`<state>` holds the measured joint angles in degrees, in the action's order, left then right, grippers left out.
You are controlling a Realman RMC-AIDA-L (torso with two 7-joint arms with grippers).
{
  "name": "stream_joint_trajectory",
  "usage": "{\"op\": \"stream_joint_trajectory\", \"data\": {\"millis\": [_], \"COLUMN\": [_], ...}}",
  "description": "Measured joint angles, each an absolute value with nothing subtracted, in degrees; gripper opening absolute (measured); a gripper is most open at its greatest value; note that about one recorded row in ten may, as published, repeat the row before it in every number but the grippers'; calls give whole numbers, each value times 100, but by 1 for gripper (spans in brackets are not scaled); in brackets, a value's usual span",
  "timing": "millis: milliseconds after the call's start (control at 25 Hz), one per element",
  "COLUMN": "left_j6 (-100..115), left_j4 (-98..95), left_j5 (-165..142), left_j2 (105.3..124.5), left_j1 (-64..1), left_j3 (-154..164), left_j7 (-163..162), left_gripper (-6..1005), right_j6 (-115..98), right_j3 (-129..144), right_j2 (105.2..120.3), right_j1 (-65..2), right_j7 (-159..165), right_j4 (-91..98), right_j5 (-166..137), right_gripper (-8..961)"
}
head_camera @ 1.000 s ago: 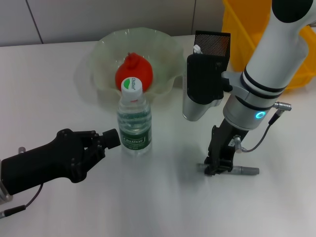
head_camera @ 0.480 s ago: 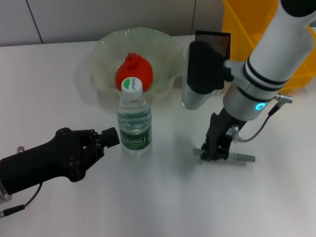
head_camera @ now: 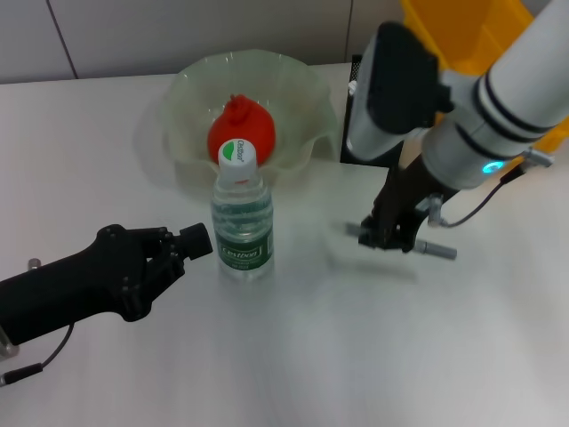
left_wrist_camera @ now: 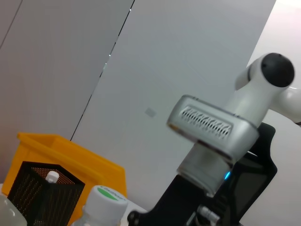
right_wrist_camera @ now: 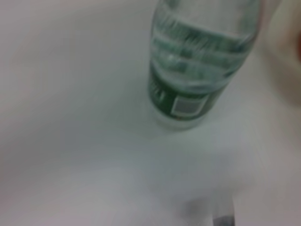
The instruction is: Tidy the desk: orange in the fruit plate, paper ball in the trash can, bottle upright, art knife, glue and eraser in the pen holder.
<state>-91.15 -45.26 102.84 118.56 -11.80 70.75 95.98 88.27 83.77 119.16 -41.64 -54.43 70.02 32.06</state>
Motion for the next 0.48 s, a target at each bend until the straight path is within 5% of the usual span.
{"op": "stream_joint_trajectory", "data": {"millis": [480], "left_j6": [-9169], "left_j4": [-4526], "left_j5": [10284], "left_j2": [11856], "left_j1": [-1213], "left_j3": [7074], "left_j7": [9584], "left_gripper": [1], "right_j6": [8569], "right_j3": [7005], "right_j2": [11941], "right_j1": [-3333], "right_j7": [-5749], "right_j4": [8375], "right_j5": [3587], "right_gripper": [144]}}
